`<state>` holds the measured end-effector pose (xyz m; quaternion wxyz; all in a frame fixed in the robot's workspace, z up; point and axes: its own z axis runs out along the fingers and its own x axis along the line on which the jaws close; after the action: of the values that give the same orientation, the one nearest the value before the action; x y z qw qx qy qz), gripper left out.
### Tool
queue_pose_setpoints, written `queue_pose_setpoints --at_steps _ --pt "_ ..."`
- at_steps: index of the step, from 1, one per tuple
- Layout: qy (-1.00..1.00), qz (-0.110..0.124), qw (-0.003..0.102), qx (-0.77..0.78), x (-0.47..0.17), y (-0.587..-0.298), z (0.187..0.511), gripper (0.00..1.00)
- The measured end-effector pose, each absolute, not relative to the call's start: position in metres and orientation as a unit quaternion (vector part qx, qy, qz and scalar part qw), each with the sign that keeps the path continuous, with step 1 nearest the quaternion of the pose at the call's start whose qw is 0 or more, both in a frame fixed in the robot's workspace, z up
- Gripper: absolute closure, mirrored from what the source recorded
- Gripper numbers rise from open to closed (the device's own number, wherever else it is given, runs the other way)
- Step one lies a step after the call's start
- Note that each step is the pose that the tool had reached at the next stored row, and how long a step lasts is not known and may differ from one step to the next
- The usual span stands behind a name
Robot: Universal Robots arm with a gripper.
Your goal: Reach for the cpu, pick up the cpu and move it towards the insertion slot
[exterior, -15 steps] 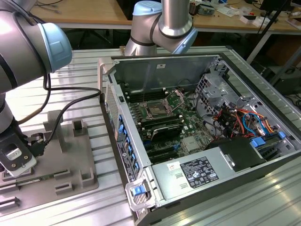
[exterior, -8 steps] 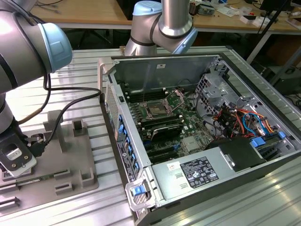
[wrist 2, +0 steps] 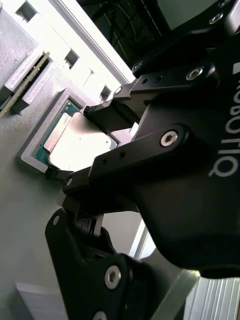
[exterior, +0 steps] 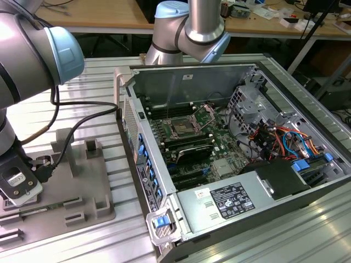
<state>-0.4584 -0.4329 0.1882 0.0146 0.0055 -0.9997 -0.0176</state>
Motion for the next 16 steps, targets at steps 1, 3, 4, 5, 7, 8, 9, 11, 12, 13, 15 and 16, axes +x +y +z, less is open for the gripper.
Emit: queue_pose_setpoints --at_steps 1,3,4,5,7,8,9,11,12,13,15,16 --pt "-1.0 -0.018 0.015 0.005 -0.458 -0.433 0.189 0.45" --pt "-1.0 -0.018 0.015 0.005 -0.459 -0.433 0.191 0.45" --pt "-1.0 -0.018 0.015 0.005 -0.458 -0.433 0.193 0.45" --pt "-1.0 -0.018 0.015 0.005 -0.459 -0.433 0.194 0.45" --pt "-1.0 -0.018 0.015 0.005 -0.459 -0.433 0.199 0.45" --pt "-1.0 -0.018 0.015 0.005 -0.459 -0.433 0.2 0.45" --pt "-1.0 -0.018 0.015 0.005 -0.458 -0.433 0.2 0.45" --pt "-1.0 -0.018 0.015 0.005 -0.458 -0.433 0.2 0.45" --pt "-1.0 -0.018 0.015 0.005 -0.458 -0.433 0.2 0.45" --pt "-1.0 -0.018 0.015 0.005 -0.458 -0.433 0.2 0.45" --pt "-1.0 -0.018 0.015 0.005 -0.458 -0.433 0.2 0.45" --pt "-1.0 -0.017 0.015 0.005 -0.459 -0.433 0.201 0.45"
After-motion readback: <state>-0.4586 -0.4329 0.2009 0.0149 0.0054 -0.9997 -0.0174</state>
